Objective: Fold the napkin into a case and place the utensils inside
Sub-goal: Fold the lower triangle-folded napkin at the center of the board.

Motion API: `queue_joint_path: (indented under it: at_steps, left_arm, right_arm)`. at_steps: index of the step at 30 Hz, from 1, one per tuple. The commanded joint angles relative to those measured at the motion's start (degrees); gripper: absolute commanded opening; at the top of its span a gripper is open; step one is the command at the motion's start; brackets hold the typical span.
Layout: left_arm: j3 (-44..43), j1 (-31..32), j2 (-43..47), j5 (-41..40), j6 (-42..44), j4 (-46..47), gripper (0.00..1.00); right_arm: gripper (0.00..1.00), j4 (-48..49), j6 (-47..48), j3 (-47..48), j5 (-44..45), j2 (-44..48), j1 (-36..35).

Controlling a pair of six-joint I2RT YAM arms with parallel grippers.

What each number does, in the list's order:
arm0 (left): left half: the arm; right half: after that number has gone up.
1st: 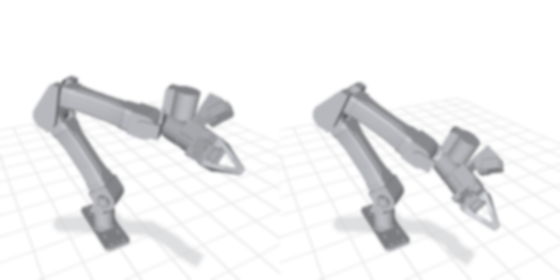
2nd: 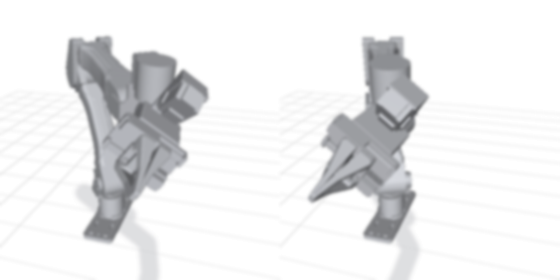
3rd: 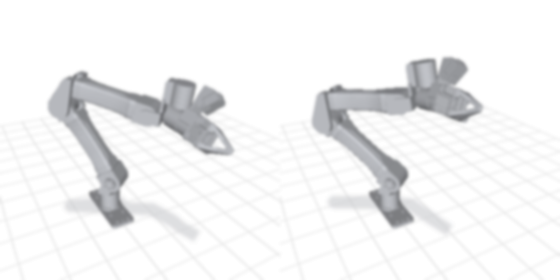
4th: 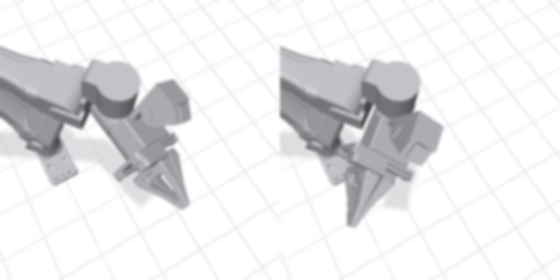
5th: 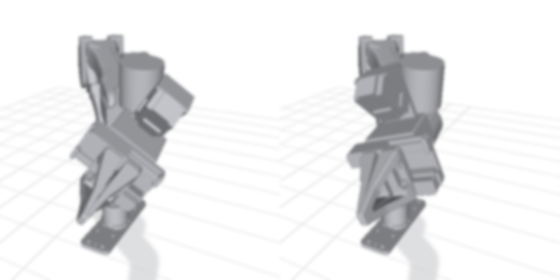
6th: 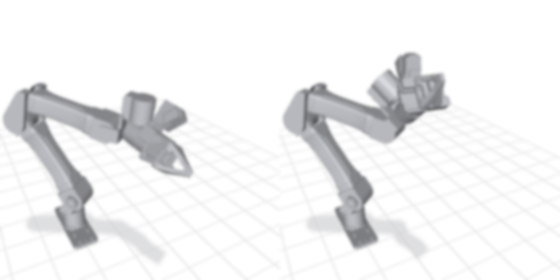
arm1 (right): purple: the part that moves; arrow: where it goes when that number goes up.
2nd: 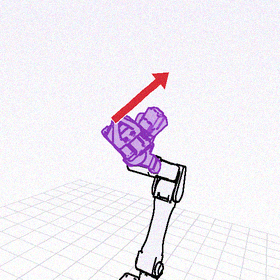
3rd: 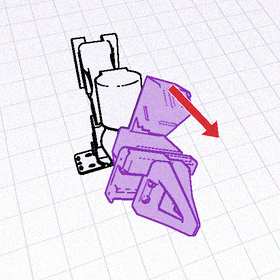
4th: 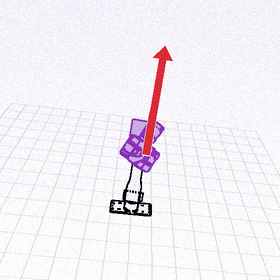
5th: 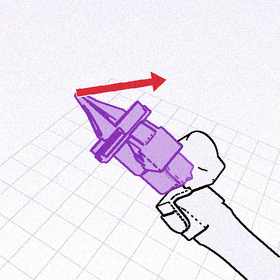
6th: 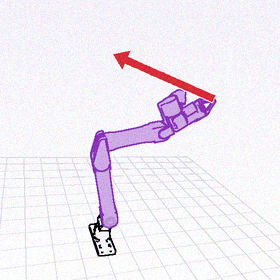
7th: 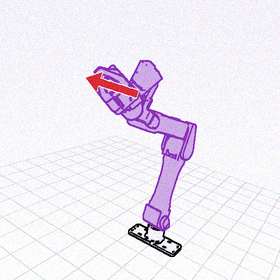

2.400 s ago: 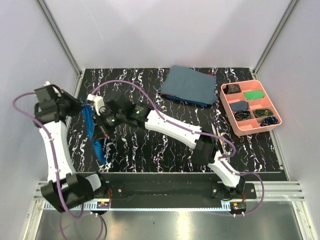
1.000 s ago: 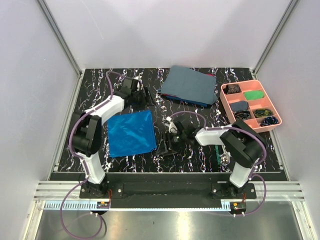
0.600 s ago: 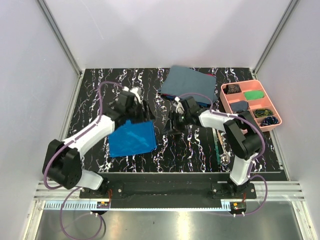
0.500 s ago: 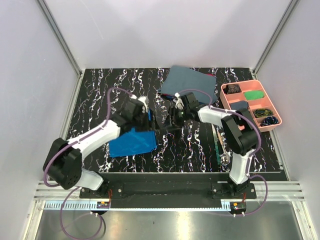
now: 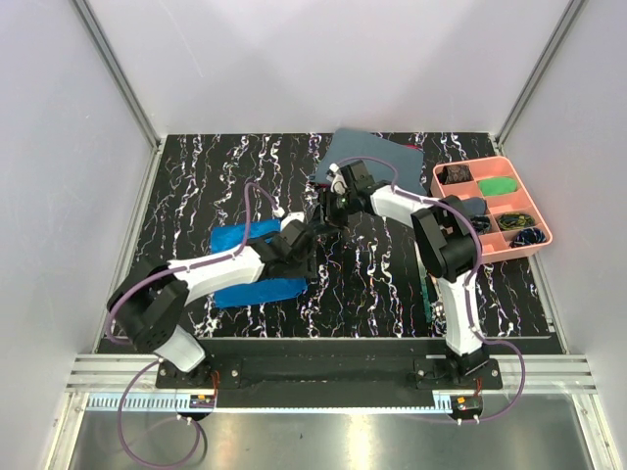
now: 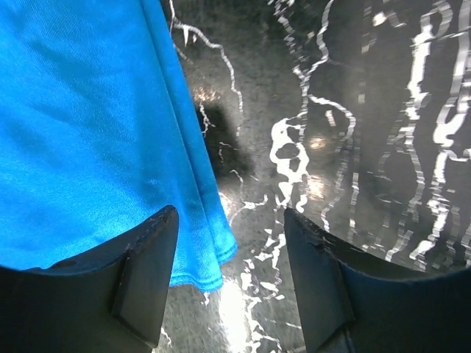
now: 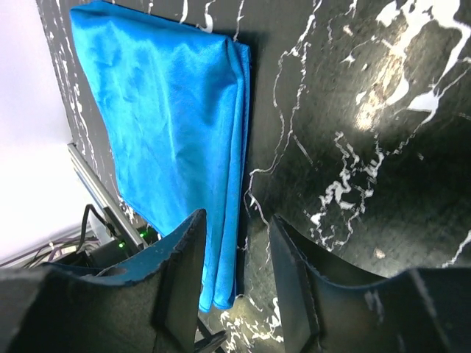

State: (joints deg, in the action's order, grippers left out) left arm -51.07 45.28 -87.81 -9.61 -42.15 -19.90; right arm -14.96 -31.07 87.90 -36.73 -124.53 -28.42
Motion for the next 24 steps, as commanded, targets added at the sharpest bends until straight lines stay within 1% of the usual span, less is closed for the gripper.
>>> queue_joint_path:
  at_steps: [1, 2, 4, 5, 8, 11, 12, 20, 24]
  left_arm:
    - [-1.1, 0.9, -2.7, -4.0, -1.6, 1.7, 0.6]
    - [-1.6, 1.0, -3.2, -4.0, -1.6, 1.8, 0.56]
    - [-1.6, 1.3, -4.2, -4.0, -1.7, 1.6, 0.53]
    - [-1.6, 1.3, -4.5, -3.9, -2.0, 1.7, 0.49]
    - [-1.1, 1.8, -5.0, -4.0, -2.5, 1.6, 0.43]
    - [-0.2, 2.7, -4.6, -4.5, -2.8, 1.4, 0.4]
    - [0.0, 3.1, -4.3, -4.6, -3.0, 1.0, 0.37]
    - [3.5, 4.2, 0.5, -7.0, -4.4, -1.8, 0.27]
    - [5.2, 4.4, 3.6, -7.3, -5.0, -2.3, 0.25]
  right_arm:
    - [0.48, -1.7, 1.1, 3.6, -1.5, -1.9, 0.2]
    - [0.48, -1.8, 1.1, 4.4, -1.4, -2.6, 0.2]
    - [0.48, -2.2, 1.3, 5.5, -1.5, -3.4, 0.2]
    - [0.48, -2.3, 1.3, 6.7, -1.4, -4.3, 0.1]
    - [0.48, -2.4, 0.7, 9.7, -1.9, -6.5, 0.1]
    - [0.48, -2.7, 0.0, 12.4, -2.8, -8.8, 0.2]
    - [0.48, -2.6, -0.1, 13.0, -2.7, -9.2, 0.1]
    - [0.49, -2.6, -0.7, 14.8, -2.6, -12.1, -0.6]
    - [0.48, -1.7, -1.4, 14.5, -2.5, -12.7, -1.0]
